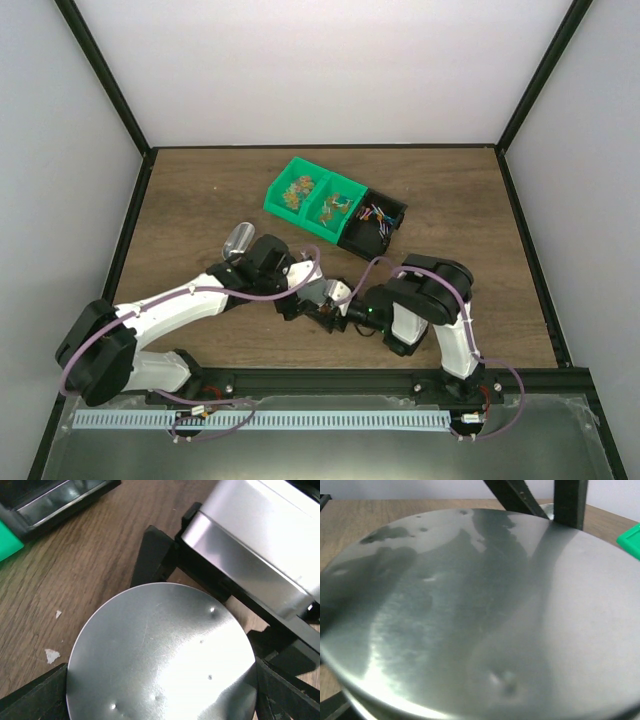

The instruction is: Pack the candies

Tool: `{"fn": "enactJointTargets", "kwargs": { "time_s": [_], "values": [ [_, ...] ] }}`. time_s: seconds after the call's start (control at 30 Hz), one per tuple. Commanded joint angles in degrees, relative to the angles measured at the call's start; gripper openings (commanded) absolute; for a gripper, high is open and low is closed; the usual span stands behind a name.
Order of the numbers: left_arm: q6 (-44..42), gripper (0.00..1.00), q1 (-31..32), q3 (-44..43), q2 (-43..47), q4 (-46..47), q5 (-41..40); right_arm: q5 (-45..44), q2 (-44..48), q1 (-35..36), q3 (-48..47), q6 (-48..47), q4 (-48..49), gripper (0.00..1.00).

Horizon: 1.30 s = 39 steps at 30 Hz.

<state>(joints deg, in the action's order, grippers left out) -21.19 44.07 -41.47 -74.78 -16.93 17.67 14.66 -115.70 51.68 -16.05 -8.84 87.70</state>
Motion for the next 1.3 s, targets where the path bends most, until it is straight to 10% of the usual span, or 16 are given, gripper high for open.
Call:
{"fn": "enactJointTargets", "kwargs": {
  "time_s": [0.0,0.63,0.8,1.27],
  "values": [
    [-14.5,0.86,-0.3,0.9,-0.5,-7.7,1.4,12.1,-0.2,0.7,2.3,-4.2,2.8,0.76],
    [-49.1,0.84,-5.9,-16.2,-16.0,-28.0,9.4,19.8,1.7,0.7,3.9,-3.8,1.8,0.74],
    [-42.8,0.99,-7.1,-16.1,-13.2,-27.0,9.7,15.9,1.6,0.7,3.6,-1.5,1.6,0.73],
    [0.2,1.0,-5.4,3.1,9.0,-1.9,1.5,-3.9,-2.3,0.8,-0.6,2.6,2.7,0.73]
  ]
}}
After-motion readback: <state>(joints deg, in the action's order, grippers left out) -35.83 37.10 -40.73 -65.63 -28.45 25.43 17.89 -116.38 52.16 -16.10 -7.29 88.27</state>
